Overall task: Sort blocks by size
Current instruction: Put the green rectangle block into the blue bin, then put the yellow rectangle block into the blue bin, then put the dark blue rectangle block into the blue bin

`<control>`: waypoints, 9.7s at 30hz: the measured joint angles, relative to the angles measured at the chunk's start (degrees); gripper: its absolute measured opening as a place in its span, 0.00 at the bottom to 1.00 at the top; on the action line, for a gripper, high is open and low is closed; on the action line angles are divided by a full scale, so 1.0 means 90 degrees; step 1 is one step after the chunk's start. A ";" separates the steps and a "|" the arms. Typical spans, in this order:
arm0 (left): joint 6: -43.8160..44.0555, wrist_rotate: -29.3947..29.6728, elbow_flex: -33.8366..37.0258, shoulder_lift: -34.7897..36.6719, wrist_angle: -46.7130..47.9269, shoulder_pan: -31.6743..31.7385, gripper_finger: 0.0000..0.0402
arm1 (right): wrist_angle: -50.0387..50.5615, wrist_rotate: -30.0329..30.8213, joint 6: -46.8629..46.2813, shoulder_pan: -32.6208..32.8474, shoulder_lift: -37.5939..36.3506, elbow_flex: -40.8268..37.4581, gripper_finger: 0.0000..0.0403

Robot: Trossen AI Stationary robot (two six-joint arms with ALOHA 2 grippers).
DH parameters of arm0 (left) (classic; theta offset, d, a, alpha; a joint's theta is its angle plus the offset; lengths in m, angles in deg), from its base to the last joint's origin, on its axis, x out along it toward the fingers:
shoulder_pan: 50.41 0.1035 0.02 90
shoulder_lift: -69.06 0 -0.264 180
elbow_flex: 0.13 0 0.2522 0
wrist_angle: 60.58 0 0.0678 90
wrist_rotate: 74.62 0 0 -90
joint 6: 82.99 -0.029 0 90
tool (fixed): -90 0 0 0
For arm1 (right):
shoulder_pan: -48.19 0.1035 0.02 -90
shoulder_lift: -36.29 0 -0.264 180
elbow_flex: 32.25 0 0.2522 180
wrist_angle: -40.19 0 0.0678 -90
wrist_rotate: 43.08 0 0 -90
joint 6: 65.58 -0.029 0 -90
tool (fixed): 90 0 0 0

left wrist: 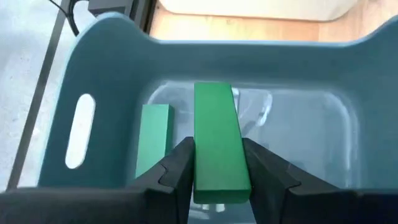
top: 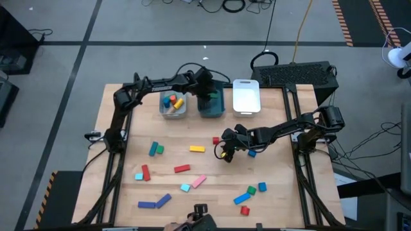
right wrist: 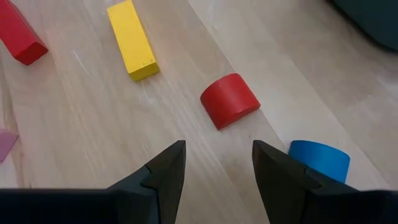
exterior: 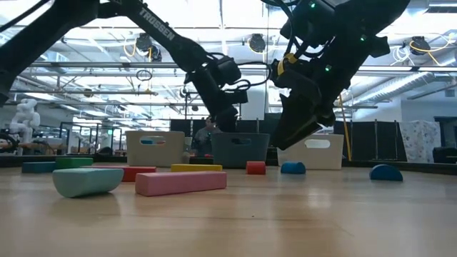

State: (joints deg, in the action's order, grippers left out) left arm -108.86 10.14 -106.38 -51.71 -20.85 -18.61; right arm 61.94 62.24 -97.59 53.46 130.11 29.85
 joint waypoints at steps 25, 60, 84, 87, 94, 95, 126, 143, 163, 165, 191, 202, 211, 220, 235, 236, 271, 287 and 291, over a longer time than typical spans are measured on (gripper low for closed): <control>0.0337 0.0656 0.0015 0.0506 0.0684 -0.0012 0.56 | -0.0856 0.0176 0.0333 0.0010 0.0025 0.0000 0.43; 0.2020 -0.0406 0.5262 0.4348 -0.3056 -0.2418 0.56 | -0.3266 -0.0240 0.2246 0.0061 0.0907 0.0002 0.42; 0.2521 0.0475 0.7166 0.4350 -0.5505 -0.3710 0.56 | -0.3856 -0.0421 0.2518 -0.0003 0.1995 0.0345 0.62; 0.2706 0.0519 0.7239 0.4350 -0.5495 -0.3716 0.56 | -0.3824 -0.0411 0.2541 -0.0003 0.2284 0.0543 0.62; 0.2870 0.0598 0.7281 0.4350 -0.5487 -0.3801 0.56 | -0.3829 -0.0383 0.2486 -0.0010 0.2590 0.0714 0.62; 0.2885 0.0623 0.7281 0.4350 -0.5488 -0.3807 0.56 | -0.3780 -0.0387 0.2456 -0.0010 0.2610 0.0717 0.62; 0.3007 0.0806 0.7278 0.3259 -0.5664 -0.3802 0.56 | -0.3786 -0.0388 0.2975 0.0010 0.2642 0.0704 0.22; 0.2812 0.0770 0.7276 0.3259 -0.5668 -0.3812 0.56 | -0.4072 -0.0381 0.3160 0.0112 0.2458 0.0721 0.21; 0.2829 0.0430 0.7269 0.3259 -0.5891 -0.3829 0.38 | -0.4067 -0.0385 0.3187 0.0134 0.2363 0.0726 0.21; 0.2822 0.0422 0.7269 0.3259 -0.5891 -0.3829 0.33 | -0.4051 -0.0383 0.3185 0.0134 0.2363 0.0726 0.21; 0.2803 0.0675 0.6762 0.4335 -0.5143 -0.3126 0.29 | -0.0193 0.0640 0.1023 0.0295 0.0656 0.0687 0.50; 0.1901 0.0403 0.5276 0.4306 -0.3650 -0.2314 0.29 | 0.0023 0.0642 0.0775 0.0432 0.0840 0.0639 0.50; 0.1659 -0.0358 0.4554 0.4087 -0.3502 -0.1348 0.29 | 0.0003 0.0645 0.0846 0.0427 0.0838 0.0641 0.50; 0.1442 -0.0627 0.3562 0.2871 -0.3221 -0.0579 0.29 | -0.0002 0.0647 0.0962 0.0425 0.0840 0.0641 0.50; 0.1103 -0.1076 0.1377 0.0895 -0.1212 0.0054 0.29 | -0.0007 0.0652 0.0992 0.0425 0.0840 0.0641 0.50; 0.1103 -0.1076 0.1302 0.0835 -0.1166 0.0063 0.29 | -0.0009 0.0652 0.1007 0.0425 0.0840 0.0639 0.50; 0.1449 -0.0530 0.1788 0.2628 0.0103 -0.0195 0.38 | -0.0115 0.0637 0.1143 0.0454 0.0843 0.0640 0.50; 0.4660 0.1917 0.5218 0.5486 -0.0756 -0.2802 0.38 | -0.2268 -0.0079 0.2989 0.0381 0.0843 0.0639 0.50; 0.5956 0.2776 0.5706 0.5644 -0.0846 -0.3716 0.38 | -0.2760 -0.0079 0.3176 0.0240 0.0843 0.0641 0.50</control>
State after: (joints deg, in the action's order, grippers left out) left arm -55.26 35.13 -55.02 -0.91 -28.46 -52.05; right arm 37.09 61.53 -69.01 55.63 137.69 35.62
